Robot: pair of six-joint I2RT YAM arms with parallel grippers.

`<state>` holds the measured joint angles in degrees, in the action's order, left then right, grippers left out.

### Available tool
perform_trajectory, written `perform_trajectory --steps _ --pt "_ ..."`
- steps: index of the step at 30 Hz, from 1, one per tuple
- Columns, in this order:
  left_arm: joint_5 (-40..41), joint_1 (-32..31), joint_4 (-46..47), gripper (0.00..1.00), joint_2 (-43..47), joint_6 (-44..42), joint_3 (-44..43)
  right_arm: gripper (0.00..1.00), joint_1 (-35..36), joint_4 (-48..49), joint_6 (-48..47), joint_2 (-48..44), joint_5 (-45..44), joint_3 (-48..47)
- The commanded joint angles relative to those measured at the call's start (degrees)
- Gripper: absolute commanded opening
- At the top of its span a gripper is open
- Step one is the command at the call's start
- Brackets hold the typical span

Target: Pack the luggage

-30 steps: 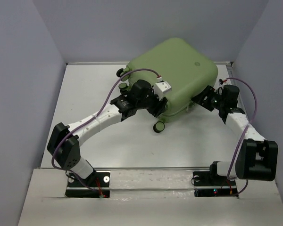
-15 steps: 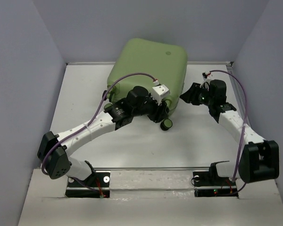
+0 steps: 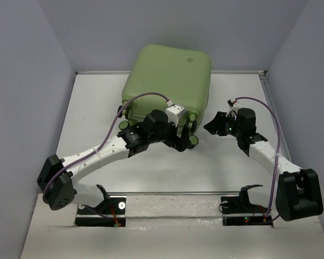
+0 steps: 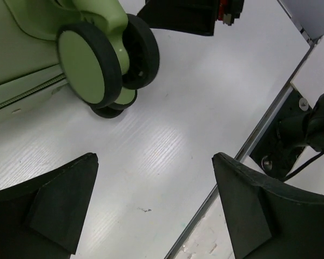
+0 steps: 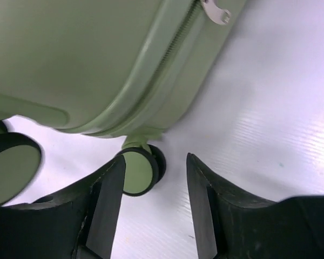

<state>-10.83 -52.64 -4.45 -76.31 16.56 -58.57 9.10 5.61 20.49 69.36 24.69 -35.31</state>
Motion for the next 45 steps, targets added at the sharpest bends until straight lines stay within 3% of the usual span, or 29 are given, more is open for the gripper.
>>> perform_trajectory --steps 1,7,15,20,26,29,30,33,38,45 --pt "6.2 0.3 3.5 0.99 2.1 4.1 -0.1 0.56 0.5 7.8 1.4 -3.4 6.1 0.6" --pt "6.6 2.5 5.8 0.99 -2.4 6.2 -3.9 0.54 1.0 7.2 1.4 -6.3 5.3 2.0" --pt "-0.1 2.8 8.0 0.99 -12.3 7.3 -11.4 0.54 1.5 7.6 1.5 -5.8 5.6 4.0" --pt "2.0 2.8 6.3 0.99 -18.9 7.1 -16.0 0.54 2.1 7.9 1.6 -6.2 5.6 4.5" --pt "4.7 2.7 7.6 0.98 -20.0 9.5 -16.1 0.53 2.6 8.2 1.5 -6.3 5.3 5.2" --pt "9.3 2.2 7.9 0.64 -18.8 9.9 -15.0 0.53 2.6 8.3 1.5 -6.3 5.1 5.3" --pt "11.9 2.2 8.6 0.34 -18.2 10.1 -14.4 0.53 2.6 8.3 1.4 -6.4 5.0 5.3" --pt "14.9 2.2 10.0 0.06 -15.3 10.4 -11.7 0.55 2.6 8.1 1.1 -6.6 4.8 5.3" --pt "16.4 2.2 12.6 0.06 -6.1 10.3 -4.8 0.55 2.6 7.2 0.0 -7.4 3.1 5.3" --pt "10.2 4.4 13.7 0.06 8.1 12.1 4.4 0.55 2.6 8.0 -1.3 -8.5 5.8 5.3"
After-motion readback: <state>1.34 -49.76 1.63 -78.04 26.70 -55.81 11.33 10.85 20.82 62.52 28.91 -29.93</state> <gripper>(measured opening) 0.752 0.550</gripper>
